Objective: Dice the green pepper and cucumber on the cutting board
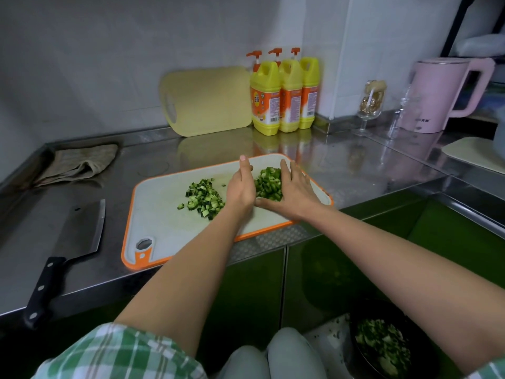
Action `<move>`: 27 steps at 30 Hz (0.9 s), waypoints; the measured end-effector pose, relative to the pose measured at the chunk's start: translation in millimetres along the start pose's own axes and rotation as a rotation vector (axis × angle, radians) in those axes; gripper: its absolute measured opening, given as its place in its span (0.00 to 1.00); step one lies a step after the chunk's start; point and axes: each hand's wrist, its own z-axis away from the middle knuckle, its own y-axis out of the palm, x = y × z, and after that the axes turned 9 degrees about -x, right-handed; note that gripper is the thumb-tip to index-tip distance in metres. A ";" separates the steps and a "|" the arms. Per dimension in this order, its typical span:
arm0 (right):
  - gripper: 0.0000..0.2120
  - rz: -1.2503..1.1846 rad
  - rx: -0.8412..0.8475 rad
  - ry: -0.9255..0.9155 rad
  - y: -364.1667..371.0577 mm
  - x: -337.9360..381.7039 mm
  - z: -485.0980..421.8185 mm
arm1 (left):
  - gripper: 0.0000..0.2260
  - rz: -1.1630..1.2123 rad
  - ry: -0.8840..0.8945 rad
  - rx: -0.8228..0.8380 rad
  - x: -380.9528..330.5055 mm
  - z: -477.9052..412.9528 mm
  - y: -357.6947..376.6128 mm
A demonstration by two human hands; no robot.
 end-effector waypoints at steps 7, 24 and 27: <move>0.55 -0.091 -0.036 -0.016 13.9 7.4 -27.9 | 0.32 -0.054 0.052 -0.003 2.9 -15.1 -0.7; 0.15 -0.256 -0.297 -0.214 -10.5 26.5 -30.3 | 0.14 -0.396 0.279 -0.196 -13.2 -9.5 -63.2; 0.14 -0.320 -0.406 -0.155 -15.2 35.4 -30.8 | 0.13 -0.451 0.243 -0.185 -7.7 -9.3 -70.5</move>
